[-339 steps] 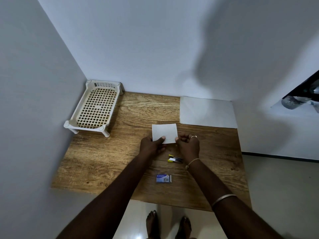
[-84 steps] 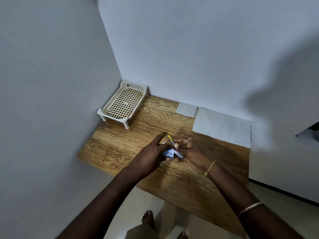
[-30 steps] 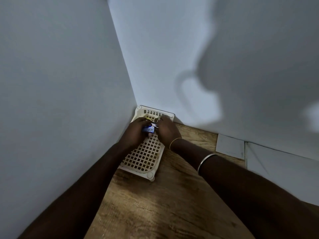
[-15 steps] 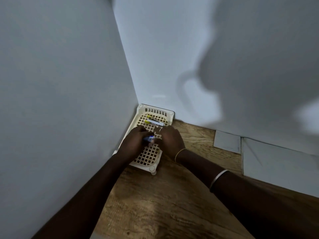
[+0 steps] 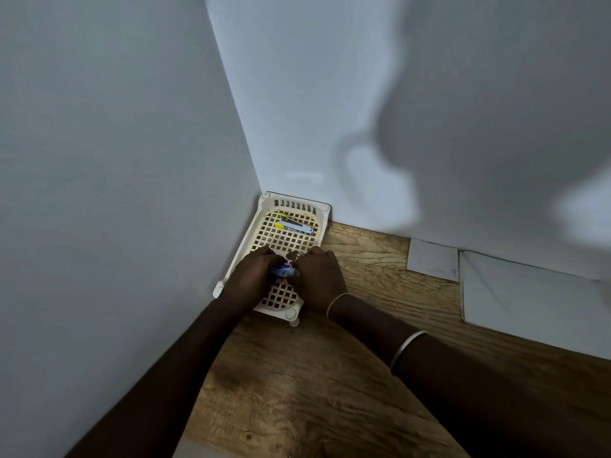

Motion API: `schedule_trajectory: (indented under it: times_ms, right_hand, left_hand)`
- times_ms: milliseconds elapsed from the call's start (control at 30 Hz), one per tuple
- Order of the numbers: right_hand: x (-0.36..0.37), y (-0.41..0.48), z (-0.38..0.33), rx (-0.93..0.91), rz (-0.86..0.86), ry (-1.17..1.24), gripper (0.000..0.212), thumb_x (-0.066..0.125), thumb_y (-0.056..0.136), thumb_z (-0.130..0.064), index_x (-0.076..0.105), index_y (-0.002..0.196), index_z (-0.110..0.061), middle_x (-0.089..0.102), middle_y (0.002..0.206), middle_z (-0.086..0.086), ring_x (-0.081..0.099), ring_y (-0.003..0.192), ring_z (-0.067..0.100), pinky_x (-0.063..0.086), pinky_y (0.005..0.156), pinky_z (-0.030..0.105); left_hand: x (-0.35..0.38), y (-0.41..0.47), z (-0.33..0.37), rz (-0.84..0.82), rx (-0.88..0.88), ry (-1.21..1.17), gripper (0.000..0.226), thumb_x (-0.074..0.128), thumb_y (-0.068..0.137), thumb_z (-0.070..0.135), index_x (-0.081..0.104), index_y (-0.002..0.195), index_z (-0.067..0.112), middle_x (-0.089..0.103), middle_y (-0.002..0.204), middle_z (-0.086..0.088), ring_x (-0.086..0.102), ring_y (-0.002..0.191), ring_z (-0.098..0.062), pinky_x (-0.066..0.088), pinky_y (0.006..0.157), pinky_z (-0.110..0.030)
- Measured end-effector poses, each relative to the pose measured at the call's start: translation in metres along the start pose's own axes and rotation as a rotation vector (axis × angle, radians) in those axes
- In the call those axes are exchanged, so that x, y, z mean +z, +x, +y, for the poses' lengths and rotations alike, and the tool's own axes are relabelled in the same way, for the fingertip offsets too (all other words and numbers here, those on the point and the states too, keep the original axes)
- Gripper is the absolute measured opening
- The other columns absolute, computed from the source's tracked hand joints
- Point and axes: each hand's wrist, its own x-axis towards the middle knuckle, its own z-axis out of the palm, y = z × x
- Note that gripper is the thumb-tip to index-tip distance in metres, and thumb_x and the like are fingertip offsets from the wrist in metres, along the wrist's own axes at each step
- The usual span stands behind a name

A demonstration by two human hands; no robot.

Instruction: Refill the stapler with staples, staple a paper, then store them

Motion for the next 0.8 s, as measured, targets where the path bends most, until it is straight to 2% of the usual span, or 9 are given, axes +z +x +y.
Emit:
schedule_trajectory:
  times_ms: [100, 200, 267, 400, 533, 667, 800]
  right_hand:
    - [0.002, 0.0, -0.002, -0.028, 0.003, -0.075, 0.03, 0.059, 0.091, -0.041, 0.069, 0.109, -0.019, 0.074, 0.102, 0.001, 0.059, 0.108, 0.025, 0.04, 0.092, 0.043]
    - [0.001, -0.002, -0.003, -0.083, 0.007, -0.15, 0.024, 0.06, 0.09, -0.038, 0.07, 0.099, -0.019, 0.076, 0.095, 0.001, 0.062, 0.103, 0.028, 0.042, 0.09, 0.045]
    - [-0.001, -0.003, -0.003, -0.107, 0.001, -0.176, 0.023, 0.061, 0.091, -0.037, 0.071, 0.101, -0.019, 0.077, 0.096, 0.002, 0.062, 0.103, 0.029, 0.043, 0.09, 0.046]
    - [-0.006, -0.003, -0.004, -0.11, 0.027, -0.141, 0.029, 0.056, 0.094, -0.043, 0.068, 0.108, -0.021, 0.076, 0.1, 0.003, 0.062, 0.105, 0.03, 0.043, 0.09, 0.045]
    - [-0.017, -0.011, -0.001, -0.077, 0.057, -0.092, 0.042, 0.05, 0.093, -0.051, 0.067, 0.112, -0.017, 0.074, 0.107, 0.004, 0.059, 0.109, 0.027, 0.042, 0.09, 0.042]
    - [-0.038, -0.036, 0.004, -0.04, 0.1, -0.07, 0.052, 0.046, 0.094, -0.056, 0.067, 0.119, -0.016, 0.072, 0.112, 0.005, 0.058, 0.113, 0.027, 0.045, 0.089, 0.042]
    - [-0.061, -0.077, 0.02, -0.048, 0.188, -0.084, 0.048, 0.054, 0.088, -0.053, 0.07, 0.111, -0.014, 0.074, 0.098, 0.005, 0.065, 0.097, 0.028, 0.052, 0.076, 0.042]
  left_hand:
    - [-0.001, -0.001, -0.002, -0.011, 0.015, -0.001, 0.038, 0.068, 0.087, 0.001, 0.071, 0.124, 0.012, 0.067, 0.119, -0.009, 0.065, 0.106, -0.026, 0.052, 0.089, -0.034]
    - [-0.003, -0.002, -0.003, -0.022, 0.028, 0.007, 0.04, 0.066, 0.086, -0.002, 0.071, 0.124, 0.011, 0.068, 0.119, -0.01, 0.066, 0.105, -0.027, 0.054, 0.089, -0.037]
    - [-0.003, -0.002, -0.003, -0.025, 0.032, 0.003, 0.042, 0.065, 0.086, -0.002, 0.07, 0.125, 0.011, 0.068, 0.12, -0.011, 0.066, 0.106, -0.027, 0.053, 0.091, -0.038]
    - [-0.004, -0.006, -0.001, -0.038, 0.001, -0.02, 0.053, 0.062, 0.088, -0.004, 0.06, 0.139, 0.011, 0.062, 0.138, -0.012, 0.061, 0.121, -0.028, 0.048, 0.103, -0.035]
    - [-0.011, -0.014, 0.004, -0.016, -0.034, -0.069, 0.062, 0.057, 0.088, -0.01, 0.052, 0.146, 0.013, 0.054, 0.148, -0.01, 0.055, 0.13, -0.027, 0.044, 0.109, -0.035]
    - [-0.015, -0.028, 0.012, 0.061, -0.008, -0.084, 0.05, 0.064, 0.095, 0.007, 0.054, 0.144, 0.014, 0.057, 0.145, -0.01, 0.057, 0.129, -0.027, 0.045, 0.108, -0.038]
    - [-0.016, -0.044, 0.035, 0.206, 0.039, -0.121, 0.038, 0.067, 0.097, 0.026, 0.065, 0.134, 0.015, 0.067, 0.133, -0.005, 0.062, 0.121, -0.022, 0.05, 0.102, -0.037]
